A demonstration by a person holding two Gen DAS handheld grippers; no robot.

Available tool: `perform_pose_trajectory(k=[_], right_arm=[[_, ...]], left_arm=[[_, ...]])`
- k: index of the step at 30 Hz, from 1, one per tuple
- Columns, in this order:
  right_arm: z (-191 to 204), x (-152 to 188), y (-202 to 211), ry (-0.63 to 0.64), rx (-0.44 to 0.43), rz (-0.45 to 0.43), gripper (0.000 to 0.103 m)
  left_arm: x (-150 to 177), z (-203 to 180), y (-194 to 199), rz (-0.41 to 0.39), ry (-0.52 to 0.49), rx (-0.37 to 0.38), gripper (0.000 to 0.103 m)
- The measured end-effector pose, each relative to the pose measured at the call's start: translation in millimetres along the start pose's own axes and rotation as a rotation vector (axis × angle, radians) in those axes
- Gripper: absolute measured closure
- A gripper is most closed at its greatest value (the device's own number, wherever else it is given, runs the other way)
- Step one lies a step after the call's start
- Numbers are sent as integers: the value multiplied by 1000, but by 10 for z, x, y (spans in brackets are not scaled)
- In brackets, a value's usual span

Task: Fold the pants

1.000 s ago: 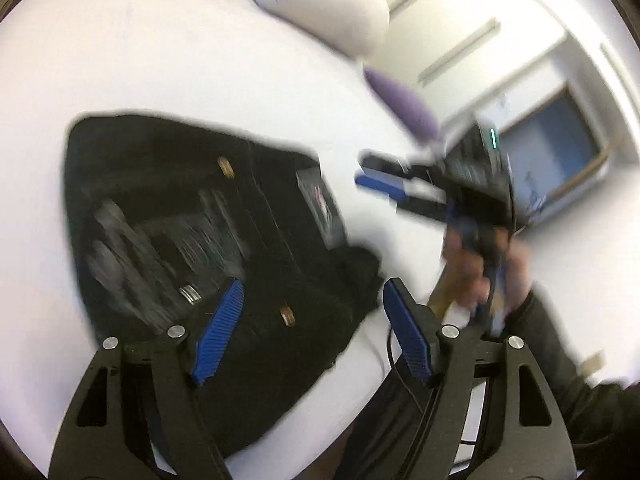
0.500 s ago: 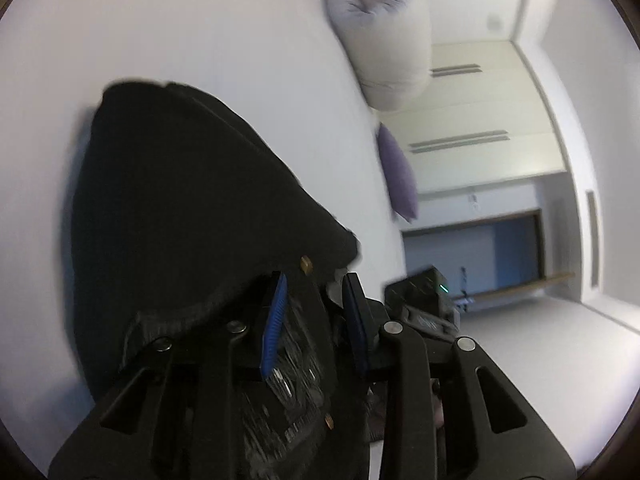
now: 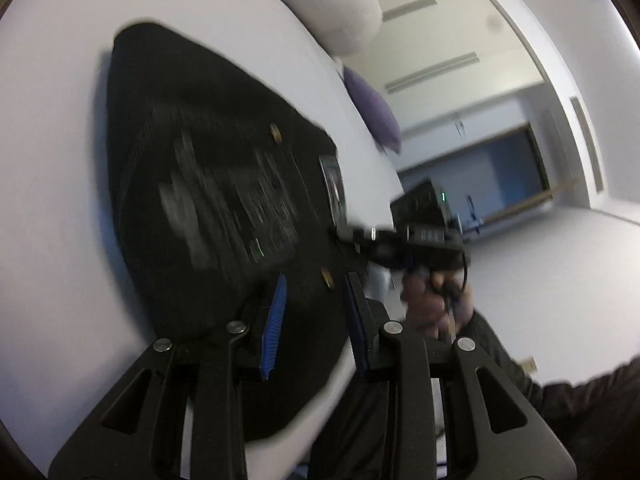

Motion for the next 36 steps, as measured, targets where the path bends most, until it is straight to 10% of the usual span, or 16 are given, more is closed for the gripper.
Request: perform_pose_trajectory(k=[13,14,16,18,19,21,22,36], right_arm=[[-157,-53,-36,28,-3,-39,102],[-50,-34,40,65,9,-55,97],[117,2,246,93,-55,-103,37],[184,-9,460,106,-93,-191,19],[207,-35,567,129,-90,-236,19],[185,-111,577,133,-70,-232,21],[129,-171,518,106,-31,-206,30],[-132,-500,-86,43,88,-35,51]], left_arm=[[114,-8,-514,55,-32,-103,90],[105,-67,-458,44,-22,-113,90],[41,-261,-299,18,-54,-129,90],[33,-435,-94,-25,-100,-140,83],[21,-466,15,-51,-108,-149,76],[-27,-418,184,-107,-98,-177,18],[-70,-329,248,-154,-85,-221,13],[-443,228,-298,-47,125,-253,14]])
Point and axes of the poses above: each gripper's, at about its wrist camera, not at the fingertips, and y roughly against the way its jaws point, z to its left, x to its underside, the point moved 2 cm from there along -y, roughly the way its jaws point, and after that the axes turned 1 degree about -y, right-handed, at the moved point
